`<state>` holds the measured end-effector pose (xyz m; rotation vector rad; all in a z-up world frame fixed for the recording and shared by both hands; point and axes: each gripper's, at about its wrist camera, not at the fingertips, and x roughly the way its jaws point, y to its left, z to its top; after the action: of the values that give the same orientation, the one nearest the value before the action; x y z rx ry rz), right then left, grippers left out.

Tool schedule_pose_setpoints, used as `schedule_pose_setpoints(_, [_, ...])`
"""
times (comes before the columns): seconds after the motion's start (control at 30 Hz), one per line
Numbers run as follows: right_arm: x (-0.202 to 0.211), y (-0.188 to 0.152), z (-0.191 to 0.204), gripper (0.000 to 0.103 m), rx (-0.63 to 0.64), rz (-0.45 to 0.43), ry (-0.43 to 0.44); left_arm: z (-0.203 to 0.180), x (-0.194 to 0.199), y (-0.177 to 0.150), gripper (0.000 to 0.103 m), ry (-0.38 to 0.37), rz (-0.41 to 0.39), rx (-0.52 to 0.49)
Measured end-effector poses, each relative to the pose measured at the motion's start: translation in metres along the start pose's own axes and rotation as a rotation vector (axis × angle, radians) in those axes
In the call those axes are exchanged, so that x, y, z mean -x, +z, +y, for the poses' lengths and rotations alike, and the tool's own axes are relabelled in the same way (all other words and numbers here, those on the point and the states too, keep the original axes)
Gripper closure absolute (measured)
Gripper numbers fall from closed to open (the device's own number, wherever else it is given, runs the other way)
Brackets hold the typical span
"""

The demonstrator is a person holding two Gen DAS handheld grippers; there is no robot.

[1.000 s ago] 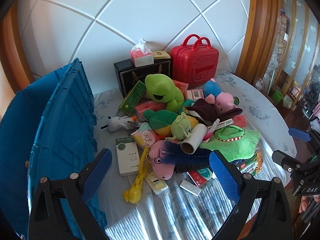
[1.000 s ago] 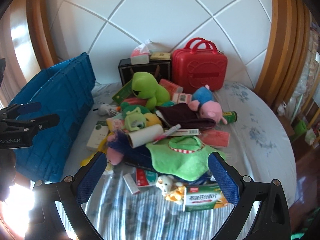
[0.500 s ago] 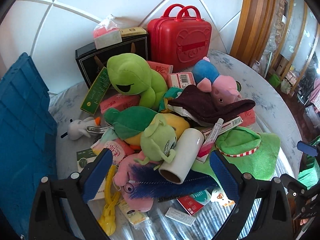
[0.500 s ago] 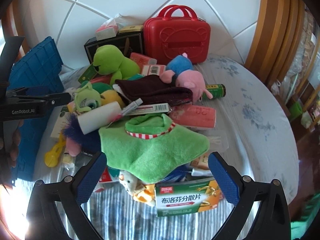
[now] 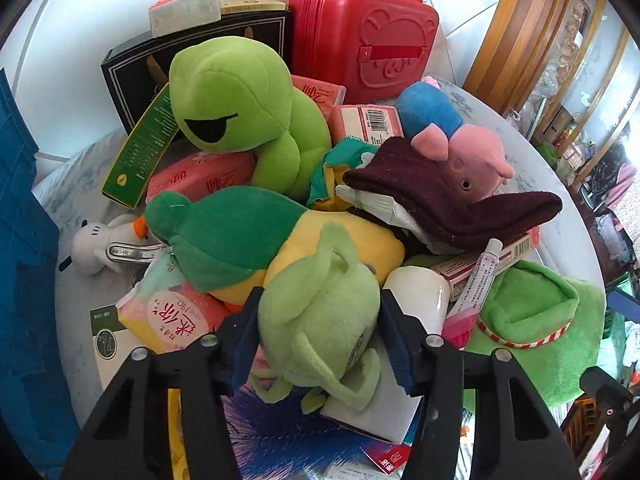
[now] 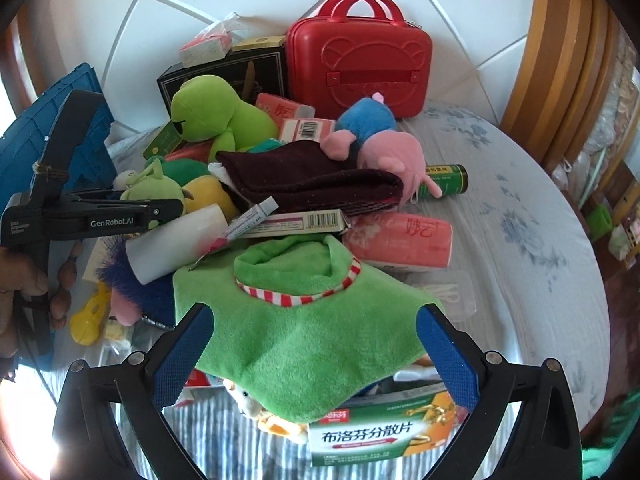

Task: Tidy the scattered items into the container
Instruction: 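Grasp the light green plush with left tool while right tool grasps green frog plush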

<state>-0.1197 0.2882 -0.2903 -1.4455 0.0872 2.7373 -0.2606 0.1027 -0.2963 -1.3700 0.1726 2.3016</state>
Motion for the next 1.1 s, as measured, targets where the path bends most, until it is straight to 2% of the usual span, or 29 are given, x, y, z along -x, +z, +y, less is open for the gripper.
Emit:
schedule_pose_setpoints(0.17, [-0.021, 0.011, 0.002, 0.0, 0.039, 0.006, -0.004, 0.003, 0.017, -0.007, 0.052, -0.013, -0.038, 0.012])
schedule_pose_setpoints(0.43, [-0.082, 0.016, 0.008, 0.0, 0.135, 0.157, 0.035, 0.008, 0.039, -0.013, 0.052, -0.02, -0.07, 0.014])
schedule_pose_setpoints(0.6, [-0.092, 0.009, 0.014, 0.002, 0.186, 0.186, 0.019, 0.011, 0.045, -0.018, 0.052, -0.016, -0.071, 0.026])
schedule_pose_setpoints(0.63, [-0.091, 0.008, 0.014, 0.005, 0.182, 0.19, 0.023, 0.011, 0.046, -0.018, 0.052, -0.015, -0.071, 0.027])
schedule_pose_setpoints(0.7, [-0.087, 0.006, 0.012, 0.018, 0.168, 0.192, 0.032, 0.011, 0.049, -0.019, 0.052, -0.017, -0.076, 0.029])
schedule_pose_setpoints(0.73, [-0.085, 0.005, 0.011, 0.022, 0.152, 0.193, 0.043, 0.01, 0.051, -0.02, 0.052, -0.018, -0.079, 0.029])
schedule_pose_setpoints(0.83, [-0.073, 0.003, 0.009, 0.044, 0.124, 0.182, 0.08, 0.006, 0.056, -0.02, 0.052, -0.019, -0.088, 0.021])
schedule_pose_setpoints(0.9, [-0.061, 0.002, 0.011, 0.073, 0.112, 0.16, 0.099, 0.003, 0.061, -0.02, 0.052, -0.02, -0.095, 0.014])
schedule_pose_setpoints(0.97, [-0.05, 0.0, 0.012, 0.083, 0.099, 0.143, 0.103, 0.001, 0.066, -0.02, 0.052, -0.018, -0.101, 0.009])
schedule_pose_setpoints(1.1, [-0.033, 0.0, 0.01, 0.086, 0.049, 0.121, 0.125, -0.004, 0.077, -0.02, 0.052, -0.018, -0.111, 0.0])
